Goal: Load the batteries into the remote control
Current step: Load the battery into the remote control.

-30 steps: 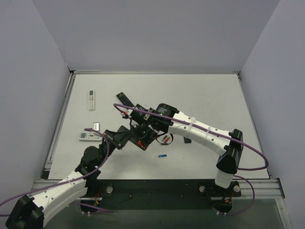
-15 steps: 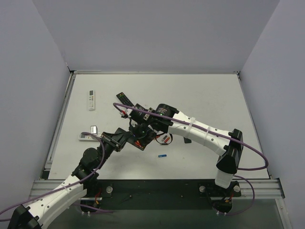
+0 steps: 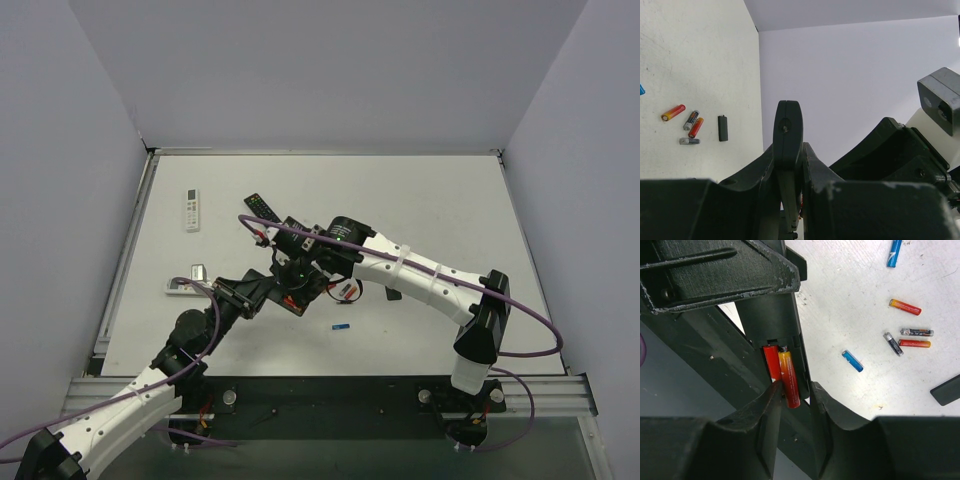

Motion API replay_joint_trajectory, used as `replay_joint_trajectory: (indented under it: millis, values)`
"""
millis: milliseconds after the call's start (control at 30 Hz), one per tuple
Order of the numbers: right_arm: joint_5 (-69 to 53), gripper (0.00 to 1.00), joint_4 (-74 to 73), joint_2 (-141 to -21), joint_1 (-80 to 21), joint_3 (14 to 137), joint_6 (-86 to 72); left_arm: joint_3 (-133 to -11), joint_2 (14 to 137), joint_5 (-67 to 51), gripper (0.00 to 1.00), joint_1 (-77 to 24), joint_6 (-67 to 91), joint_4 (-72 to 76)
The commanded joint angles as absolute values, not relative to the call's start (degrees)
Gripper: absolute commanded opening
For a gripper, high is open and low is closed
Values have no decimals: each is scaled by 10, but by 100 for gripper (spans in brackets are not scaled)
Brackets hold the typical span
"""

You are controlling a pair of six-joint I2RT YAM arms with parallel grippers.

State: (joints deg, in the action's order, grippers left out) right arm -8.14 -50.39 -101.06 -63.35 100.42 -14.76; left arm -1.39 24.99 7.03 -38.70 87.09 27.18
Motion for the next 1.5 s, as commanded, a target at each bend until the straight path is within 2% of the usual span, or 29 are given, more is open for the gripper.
replay_joint_trajectory:
  millis: [0,133,267,367,500,667,800,900,1033,1233,1467]
  values:
    - [-71,27,-533,-1012,-635,1022,-142,56,246,64,0,-389,897,330]
    - [-71,34,-533,-990,-637,1029,-136,53,250,60,0,-389,899,323]
    - [-62,46,-531,-972,-644,1033,-124,47,258,55,0,-389,897,326]
    - [-62,49,-519,-949,-646,1024,-110,36,266,47,0,-389,888,326]
    - [-91,50,-483,-905,-643,989,-72,18,289,26,0,-389,868,327]
    - [-132,49,-386,-816,-626,866,24,4,330,0,0,-388,854,360]
    - [-279,46,-338,-771,-537,808,32,-18,373,-37,0,-388,843,396]
    - [-315,49,-300,-734,-516,752,74,-25,391,-50,0,-388,838,410]
    - [-375,55,-272,-682,-520,690,212,-35,398,-57,0,-388,837,413]
    - [-424,57,-249,-660,-522,635,304,-42,403,-69,0,-386,836,408]
    - [-437,53,-238,-703,-542,633,347,-51,413,-83,0,-386,838,419]
